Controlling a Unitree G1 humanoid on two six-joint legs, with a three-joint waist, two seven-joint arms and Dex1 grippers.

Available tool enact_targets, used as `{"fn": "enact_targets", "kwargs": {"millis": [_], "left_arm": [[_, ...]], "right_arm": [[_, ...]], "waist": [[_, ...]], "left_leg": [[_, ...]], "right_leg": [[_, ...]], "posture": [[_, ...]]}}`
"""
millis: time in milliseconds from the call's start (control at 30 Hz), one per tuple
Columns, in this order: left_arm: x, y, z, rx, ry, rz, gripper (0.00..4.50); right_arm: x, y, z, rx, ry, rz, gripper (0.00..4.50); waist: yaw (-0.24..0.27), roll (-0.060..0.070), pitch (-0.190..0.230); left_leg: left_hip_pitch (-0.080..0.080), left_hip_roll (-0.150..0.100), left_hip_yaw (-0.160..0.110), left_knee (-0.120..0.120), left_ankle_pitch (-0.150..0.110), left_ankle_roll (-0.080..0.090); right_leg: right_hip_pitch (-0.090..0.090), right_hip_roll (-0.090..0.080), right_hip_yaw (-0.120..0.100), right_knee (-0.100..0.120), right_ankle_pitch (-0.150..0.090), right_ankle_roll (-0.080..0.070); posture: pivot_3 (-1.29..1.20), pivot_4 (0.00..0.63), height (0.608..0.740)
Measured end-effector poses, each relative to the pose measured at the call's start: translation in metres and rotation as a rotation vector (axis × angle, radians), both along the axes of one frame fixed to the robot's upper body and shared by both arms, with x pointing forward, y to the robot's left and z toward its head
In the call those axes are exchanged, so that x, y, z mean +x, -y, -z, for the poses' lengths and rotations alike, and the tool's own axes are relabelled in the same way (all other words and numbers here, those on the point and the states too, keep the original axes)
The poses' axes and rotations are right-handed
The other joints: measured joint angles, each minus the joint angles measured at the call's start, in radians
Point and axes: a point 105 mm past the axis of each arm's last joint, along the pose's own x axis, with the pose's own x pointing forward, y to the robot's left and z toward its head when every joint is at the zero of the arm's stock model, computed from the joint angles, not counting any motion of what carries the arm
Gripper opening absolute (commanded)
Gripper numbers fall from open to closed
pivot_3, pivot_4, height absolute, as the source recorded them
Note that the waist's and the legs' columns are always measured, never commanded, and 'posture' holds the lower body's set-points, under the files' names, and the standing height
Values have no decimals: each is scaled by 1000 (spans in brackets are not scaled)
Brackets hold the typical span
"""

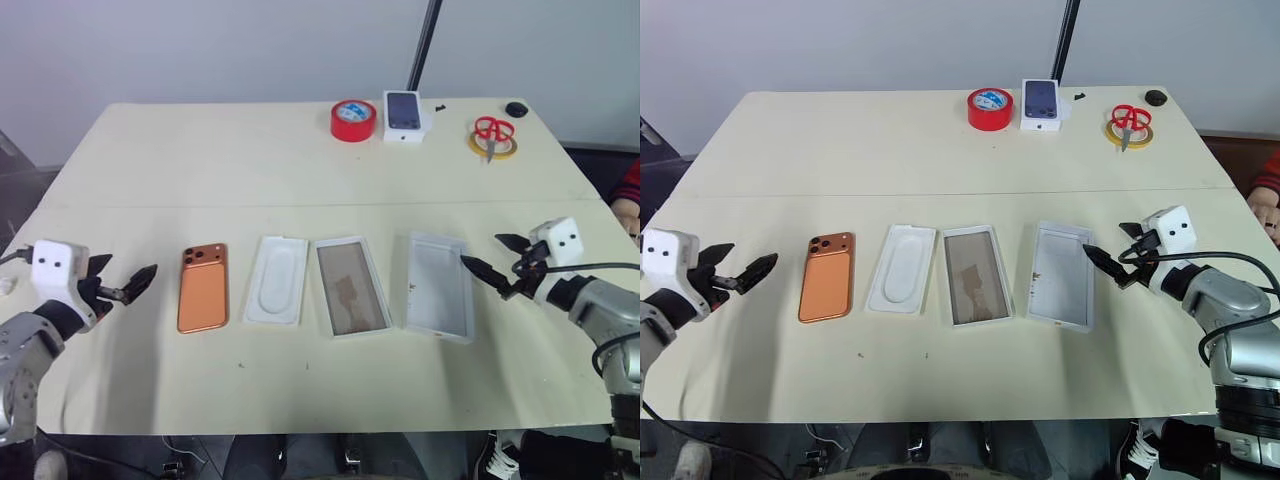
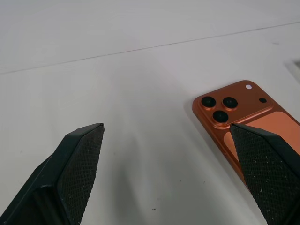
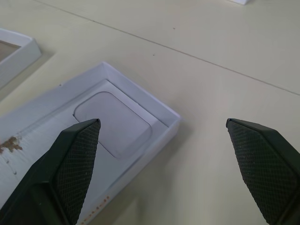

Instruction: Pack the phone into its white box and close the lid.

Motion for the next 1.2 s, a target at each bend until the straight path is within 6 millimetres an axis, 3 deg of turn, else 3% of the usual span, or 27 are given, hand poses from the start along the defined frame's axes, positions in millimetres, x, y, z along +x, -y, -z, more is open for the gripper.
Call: {"fn": "enact_targets", "kwargs": {"millis": [433,567,900,1200], "left_arm": [[2,8,-4,0,19,11,4500],[4,37,-2,-30,23,74,4500],[11,134,-2,-185,-56,287,4500],[17,151,22,-228,-354,170,4500]], "right_arm": [[2,-17,-12,-12,32,-60,4488],[1,-38,-16,-33,36,-138,4488],[-15,-99,-16,-117,16,-417,4488],[-17,-108,-15,-128,5,-462,4488]], "waist": [[0,0,0],[1,0,0],[2,0,0],[4,0,0]], "left_leg": [[0,0,0,0,0,0],[0,0,0,0,0,0],[0,0,-2,4,-1,1],[-2,0,-5,9,-3,5]], "right_leg": [[0,0,0,0,0,0],[0,0,0,0,0,0],[2,1,-1,0,0,1],[4,1,-2,2,-1,1]], "posture": [[0,150,690],[0,150,690],[0,150,690],[0,150,690]]}}
